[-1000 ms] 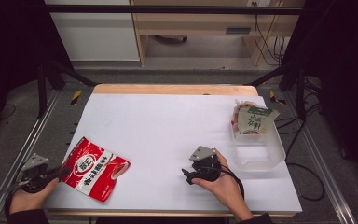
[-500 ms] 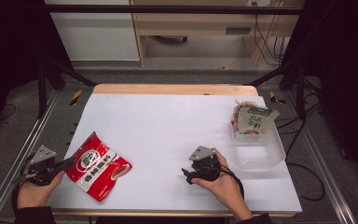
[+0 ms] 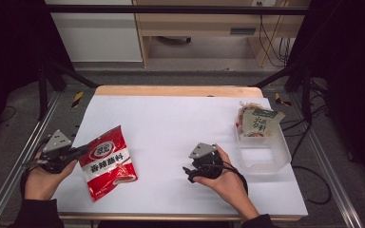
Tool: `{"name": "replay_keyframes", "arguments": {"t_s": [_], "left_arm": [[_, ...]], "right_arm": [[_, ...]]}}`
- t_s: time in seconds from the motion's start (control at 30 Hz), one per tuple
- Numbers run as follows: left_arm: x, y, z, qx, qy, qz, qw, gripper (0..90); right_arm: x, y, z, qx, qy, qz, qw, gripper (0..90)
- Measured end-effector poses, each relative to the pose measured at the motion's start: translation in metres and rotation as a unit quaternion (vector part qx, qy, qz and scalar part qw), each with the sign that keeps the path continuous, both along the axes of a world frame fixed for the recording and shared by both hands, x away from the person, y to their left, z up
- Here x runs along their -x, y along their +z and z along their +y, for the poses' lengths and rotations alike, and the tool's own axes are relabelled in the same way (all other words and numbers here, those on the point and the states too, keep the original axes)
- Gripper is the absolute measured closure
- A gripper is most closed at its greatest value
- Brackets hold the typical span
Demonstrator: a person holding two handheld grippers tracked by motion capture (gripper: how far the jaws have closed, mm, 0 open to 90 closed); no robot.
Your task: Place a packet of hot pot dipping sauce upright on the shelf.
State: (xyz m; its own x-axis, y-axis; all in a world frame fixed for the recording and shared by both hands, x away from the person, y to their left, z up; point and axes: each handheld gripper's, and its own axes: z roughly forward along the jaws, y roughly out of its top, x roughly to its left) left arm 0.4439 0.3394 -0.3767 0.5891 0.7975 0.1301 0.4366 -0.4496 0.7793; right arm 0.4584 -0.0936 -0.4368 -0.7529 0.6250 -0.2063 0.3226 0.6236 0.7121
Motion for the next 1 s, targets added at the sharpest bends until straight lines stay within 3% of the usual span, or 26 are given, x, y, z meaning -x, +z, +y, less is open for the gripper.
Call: {"name": "replay_keyframes", "arguments": {"t_s": [0.47, 0.7, 1.0], "left_arm": [[-0.002, 0.028, -0.037, -0.037, -0.058, -0.02, 0.9974, 90.0], [-0.004, 0.039, -0.049, -0.039, -0.075, -0.031, 0.9959, 90.0], [-0.01, 0.05, -0.079, -0.067, -0.116, -0.036, 0.9904, 90.0]], "right_arm": [[-0.008, 0.031, 0.019, 0.014, 0.032, 0.0, 0.9994, 20.9], [-0.011, 0.042, 0.028, 0.018, 0.044, -0.003, 0.9989, 21.7], [-0.014, 0.059, 0.035, 0.023, 0.053, -0.009, 0.9983, 22.7]]}}
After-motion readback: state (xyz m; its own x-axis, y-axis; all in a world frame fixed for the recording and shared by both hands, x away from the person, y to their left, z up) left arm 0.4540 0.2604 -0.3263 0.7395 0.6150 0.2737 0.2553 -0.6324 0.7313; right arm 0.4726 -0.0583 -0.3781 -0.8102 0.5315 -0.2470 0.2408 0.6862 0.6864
